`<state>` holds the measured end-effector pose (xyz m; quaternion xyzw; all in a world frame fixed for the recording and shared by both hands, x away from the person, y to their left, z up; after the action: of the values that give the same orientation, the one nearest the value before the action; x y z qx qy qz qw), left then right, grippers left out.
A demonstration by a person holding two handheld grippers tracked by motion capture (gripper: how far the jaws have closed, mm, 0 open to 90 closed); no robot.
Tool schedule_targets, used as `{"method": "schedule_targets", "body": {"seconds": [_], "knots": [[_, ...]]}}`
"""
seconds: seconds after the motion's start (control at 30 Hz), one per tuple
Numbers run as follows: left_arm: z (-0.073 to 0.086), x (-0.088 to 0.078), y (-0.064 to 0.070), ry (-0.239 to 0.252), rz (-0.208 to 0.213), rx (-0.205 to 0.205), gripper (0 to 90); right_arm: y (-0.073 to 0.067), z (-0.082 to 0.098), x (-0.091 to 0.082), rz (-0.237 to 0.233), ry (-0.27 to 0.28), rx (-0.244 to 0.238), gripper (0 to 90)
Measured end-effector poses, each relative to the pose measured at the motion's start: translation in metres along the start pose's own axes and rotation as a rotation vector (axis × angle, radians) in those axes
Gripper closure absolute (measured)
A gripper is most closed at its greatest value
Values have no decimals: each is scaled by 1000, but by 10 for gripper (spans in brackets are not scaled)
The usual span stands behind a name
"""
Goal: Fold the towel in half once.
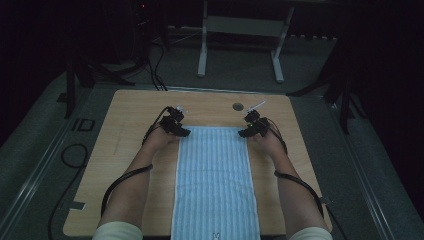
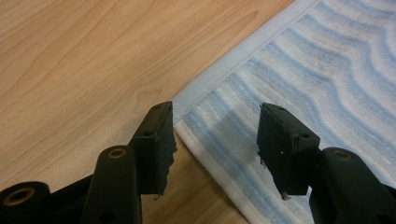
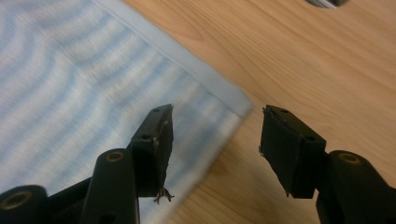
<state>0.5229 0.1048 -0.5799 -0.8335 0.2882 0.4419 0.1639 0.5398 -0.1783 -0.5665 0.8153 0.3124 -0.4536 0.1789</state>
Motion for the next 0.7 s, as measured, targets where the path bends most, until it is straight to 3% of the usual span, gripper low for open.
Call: {"method": "schedule_targets", "body": {"seconds": [0.17, 0.3, 0.37, 0.4, 0.5, 0.57, 0.6, 0.63, 0.7], "knots": [[4, 5, 0, -34, -32, 26, 473, -1, -2, 8, 17, -10, 20, 439], [2, 9, 1, -18, -27, 4, 482, -3, -3, 20, 61, -64, 49, 488], [1, 10, 0, -14, -17, -12, 483, -2, -4, 21, 44, -68, 88, 505], [2, 10, 1, -9, -6, -21, 497, -3, -4, 21, 29, -72, 93, 571], [2, 9, 5, 9, 9, -16, 594, -8, -3, 20, -9, -60, 69, 755], [1, 9, 10, 4, 35, -1, 763, -12, -3, 20, -13, -65, 39, 840], [1, 8, 11, -2, 49, -2, 799, -13, -3, 19, -5, -75, 25, 850], [0, 8, 13, -5, 38, 11, 851, -14, -3, 18, 10, -83, 4, 857], [0, 8, 15, -15, 18, 29, 864, -15, -2, 16, 19, -92, -5, 865]]}}
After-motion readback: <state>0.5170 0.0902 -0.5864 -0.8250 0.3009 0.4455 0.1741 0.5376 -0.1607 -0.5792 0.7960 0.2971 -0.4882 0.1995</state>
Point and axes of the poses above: each handheld gripper's, and its own axes: x roughly forward along the jaws, z roughly out of its underside, y roughly to its right, the point moved 6 cm from there along x, roughly forward along the jaws, and after that the axes turned 2 degrees about -z, right-handed, at the moved point
